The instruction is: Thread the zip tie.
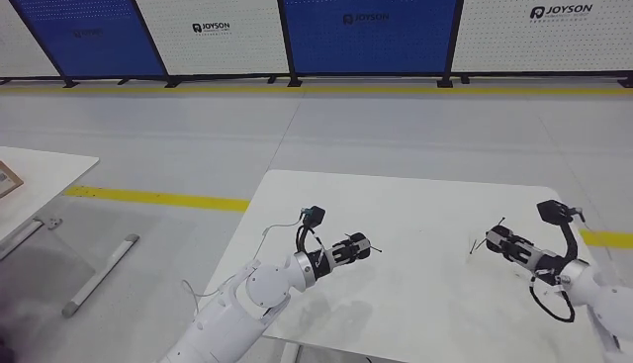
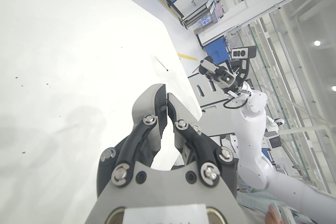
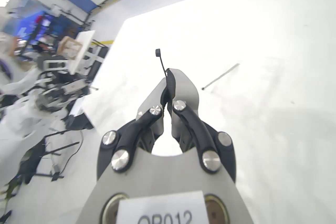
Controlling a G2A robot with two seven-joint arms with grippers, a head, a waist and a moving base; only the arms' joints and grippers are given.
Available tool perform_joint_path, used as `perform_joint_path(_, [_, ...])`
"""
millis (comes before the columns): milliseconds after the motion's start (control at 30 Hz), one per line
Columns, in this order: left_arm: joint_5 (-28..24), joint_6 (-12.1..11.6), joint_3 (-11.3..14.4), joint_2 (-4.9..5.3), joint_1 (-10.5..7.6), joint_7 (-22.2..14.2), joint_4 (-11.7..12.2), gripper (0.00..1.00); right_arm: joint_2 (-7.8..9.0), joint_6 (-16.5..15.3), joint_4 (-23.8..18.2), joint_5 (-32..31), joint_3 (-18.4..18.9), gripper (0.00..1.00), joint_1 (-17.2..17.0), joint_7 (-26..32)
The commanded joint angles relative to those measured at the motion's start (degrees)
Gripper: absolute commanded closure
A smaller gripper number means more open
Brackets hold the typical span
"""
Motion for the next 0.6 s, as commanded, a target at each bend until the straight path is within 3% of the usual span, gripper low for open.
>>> perform_joint_path(0, [0.0,0.0,0.0,0.0,0.0,0.0,0.0,1.0,0.02,-5.0,1.1,5.0,0.1,1.0,-0.2,0.8])
perform_joint_path(67, [0.0,0.0,0.0,0.0,0.0,0.0,0.0,1.0,-0.05,-5.0,1.7,7.7,-1.0,1.0,0.3,2.5])
perform_joint_path(467, [0.0,0.0,0.0,0.0,0.0,0.0,0.0,1.0,-0.05,-5.0,2.3,7.9,-1.2,1.0,0.7,2.9])
perform_joint_path(567, [0.0,0.0,0.0,0.0,0.0,0.0,0.0,1.0,-0.23,-3.3,1.6,5.9,-1.4,1.0,-0.1,-2.4])
